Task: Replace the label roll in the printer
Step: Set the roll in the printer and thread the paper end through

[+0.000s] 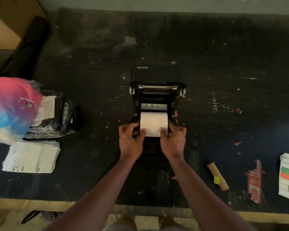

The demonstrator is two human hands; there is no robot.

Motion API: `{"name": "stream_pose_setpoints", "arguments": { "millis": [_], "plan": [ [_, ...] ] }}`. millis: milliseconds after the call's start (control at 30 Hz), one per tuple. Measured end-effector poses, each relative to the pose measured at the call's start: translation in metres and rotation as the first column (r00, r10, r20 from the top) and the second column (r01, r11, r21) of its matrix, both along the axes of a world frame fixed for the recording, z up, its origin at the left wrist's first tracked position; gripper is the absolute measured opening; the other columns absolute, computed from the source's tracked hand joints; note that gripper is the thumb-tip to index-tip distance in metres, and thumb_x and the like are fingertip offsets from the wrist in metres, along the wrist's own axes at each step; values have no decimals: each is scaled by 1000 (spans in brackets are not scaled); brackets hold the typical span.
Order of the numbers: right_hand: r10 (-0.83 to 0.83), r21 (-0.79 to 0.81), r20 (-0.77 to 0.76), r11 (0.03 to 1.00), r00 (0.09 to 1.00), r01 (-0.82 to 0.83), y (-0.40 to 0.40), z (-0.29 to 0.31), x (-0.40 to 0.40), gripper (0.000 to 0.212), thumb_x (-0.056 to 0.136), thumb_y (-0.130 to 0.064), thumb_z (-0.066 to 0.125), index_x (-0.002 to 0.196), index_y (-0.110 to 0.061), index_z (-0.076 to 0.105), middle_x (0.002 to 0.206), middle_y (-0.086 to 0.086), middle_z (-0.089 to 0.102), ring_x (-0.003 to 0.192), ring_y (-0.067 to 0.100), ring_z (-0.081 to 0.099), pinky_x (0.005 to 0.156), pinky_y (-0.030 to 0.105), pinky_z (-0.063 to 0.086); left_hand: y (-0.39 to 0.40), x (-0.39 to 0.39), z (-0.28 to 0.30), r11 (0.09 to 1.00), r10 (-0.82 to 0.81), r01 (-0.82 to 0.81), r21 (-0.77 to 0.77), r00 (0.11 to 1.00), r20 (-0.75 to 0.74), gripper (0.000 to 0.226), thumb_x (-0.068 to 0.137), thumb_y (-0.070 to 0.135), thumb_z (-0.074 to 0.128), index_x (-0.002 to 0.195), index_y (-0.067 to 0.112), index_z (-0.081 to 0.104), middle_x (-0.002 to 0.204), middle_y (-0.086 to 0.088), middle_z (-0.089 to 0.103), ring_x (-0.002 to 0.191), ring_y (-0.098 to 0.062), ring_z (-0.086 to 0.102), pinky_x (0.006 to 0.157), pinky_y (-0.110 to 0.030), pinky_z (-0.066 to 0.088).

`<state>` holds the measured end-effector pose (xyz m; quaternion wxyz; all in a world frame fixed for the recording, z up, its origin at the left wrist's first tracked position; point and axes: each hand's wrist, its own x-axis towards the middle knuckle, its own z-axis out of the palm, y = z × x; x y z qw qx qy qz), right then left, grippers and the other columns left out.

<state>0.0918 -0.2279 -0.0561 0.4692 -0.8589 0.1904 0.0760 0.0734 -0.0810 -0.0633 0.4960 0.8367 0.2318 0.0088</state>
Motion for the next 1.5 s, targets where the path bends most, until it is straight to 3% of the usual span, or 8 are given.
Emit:
{"name": "stream_pose_setpoints", "arguments": {
  "millis": [133,267,367,500,600,833,1167,1500],
  "plan": [
    [32,-34,-21,999,999,-33,-7,4,5,48,98,-31,72,145,-22,64,131,6,70,112,18,70,85,26,57,9,5,4,997,-59,61,49,998,-35,36,94,34,77,126,21,70,110,5,70,92,-3,69,84,-25,61],
    [108,-38,-45,993,993,-110,-23,16,10,38,95,-27,77,132,-19,72,110,1,81,89,6,69,68,9,45,21,12,16,995,-103,102,-19,987,-127,32,90,33,81,119,24,71,91,11,75,81,-1,72,71,-17,55],
    [68,37,-53,997,996,-66,-29,19,10,32,94,-25,80,124,-17,74,100,-3,81,87,8,75,81,22,60,26,14,17,990,-61,41,-135,987,-145,24,87,29,84,108,23,74,86,4,80,76,-10,79,78,-35,66],
    [-37,147,-74,988,997,47,-27,17,7,13,90,-23,84,99,-23,74,90,-2,80,83,13,79,89,42,66,21,13,21,946,8,-74,-317,979,-206,23,87,24,85,108,18,74,90,-2,82,77,-10,81,74,-29,66],
    [-66,204,-101,975,993,86,-27,19,7,10,90,-20,83,89,-24,74,90,1,80,81,14,78,87,42,67,19,14,23,898,58,-168,-407,962,-269,21,88,22,84,106,16,77,93,-3,82,81,-10,81,74,-25,64],
    [-109,263,-141,954,984,143,-24,20,10,13,88,-26,85,82,-21,75,88,3,79,84,15,74,94,46,64,19,16,26,922,106,-193,-336,960,-260,11,87,28,86,90,20,78,86,-1,81,70,-5,77,58,-13,55],
    [-89,322,-185,935,979,146,-30,26,7,12,89,-26,85,89,-19,74,92,4,77,81,12,71,97,43,62,26,17,38,925,-23,-110,-363,939,-344,8,91,25,80,90,19,76,93,0,78,82,-9,74,68,-23,52],
    [17,328,-259,942,966,71,-38,23,2,14,86,-17,86,98,-16,78,97,-1,76,75,7,65,70,24,50,41,12,32,940,-209,63,-335,882,-423,19,92,29,79,105,15,77,100,0,78,79,-7,69,61,-18,45]
  ]
}}
